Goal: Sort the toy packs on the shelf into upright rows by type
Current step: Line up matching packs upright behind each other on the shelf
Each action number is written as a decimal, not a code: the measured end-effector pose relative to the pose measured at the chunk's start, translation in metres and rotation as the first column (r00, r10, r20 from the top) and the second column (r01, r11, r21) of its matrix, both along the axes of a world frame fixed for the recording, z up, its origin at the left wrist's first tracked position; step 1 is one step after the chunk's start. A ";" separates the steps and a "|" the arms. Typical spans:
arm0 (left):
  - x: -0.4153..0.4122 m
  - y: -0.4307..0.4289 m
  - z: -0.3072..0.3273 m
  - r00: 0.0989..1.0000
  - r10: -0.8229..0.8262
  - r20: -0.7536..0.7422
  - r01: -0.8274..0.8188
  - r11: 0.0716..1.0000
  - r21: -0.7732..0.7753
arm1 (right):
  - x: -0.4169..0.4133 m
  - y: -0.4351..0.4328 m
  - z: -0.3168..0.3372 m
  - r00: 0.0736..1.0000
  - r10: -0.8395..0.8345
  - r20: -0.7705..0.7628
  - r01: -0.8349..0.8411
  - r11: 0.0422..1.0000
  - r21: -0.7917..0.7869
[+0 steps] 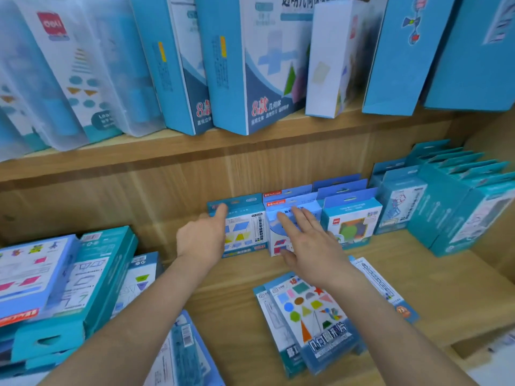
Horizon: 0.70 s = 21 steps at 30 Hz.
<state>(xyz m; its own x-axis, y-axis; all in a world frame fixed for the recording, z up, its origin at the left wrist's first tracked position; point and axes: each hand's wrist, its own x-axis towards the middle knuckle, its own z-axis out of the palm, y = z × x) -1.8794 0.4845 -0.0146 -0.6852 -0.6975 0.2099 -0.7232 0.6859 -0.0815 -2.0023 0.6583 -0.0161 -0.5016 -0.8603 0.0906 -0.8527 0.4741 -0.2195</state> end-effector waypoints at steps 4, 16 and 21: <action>0.010 0.030 0.015 0.991 -0.057 0.119 0.059 0.998 -0.014 | 0.000 0.040 0.015 0.987 0.005 0.159 0.008 0.996 -0.084; 0.017 0.108 -0.022 0.922 -0.387 0.025 0.284 0.718 0.636 | 0.066 0.110 -0.017 0.945 -0.246 0.215 0.148 0.909 0.389; 0.010 0.103 -0.033 0.950 -0.311 -0.019 0.237 0.683 0.691 | 0.072 0.106 -0.021 0.921 -0.318 0.223 0.229 0.908 0.350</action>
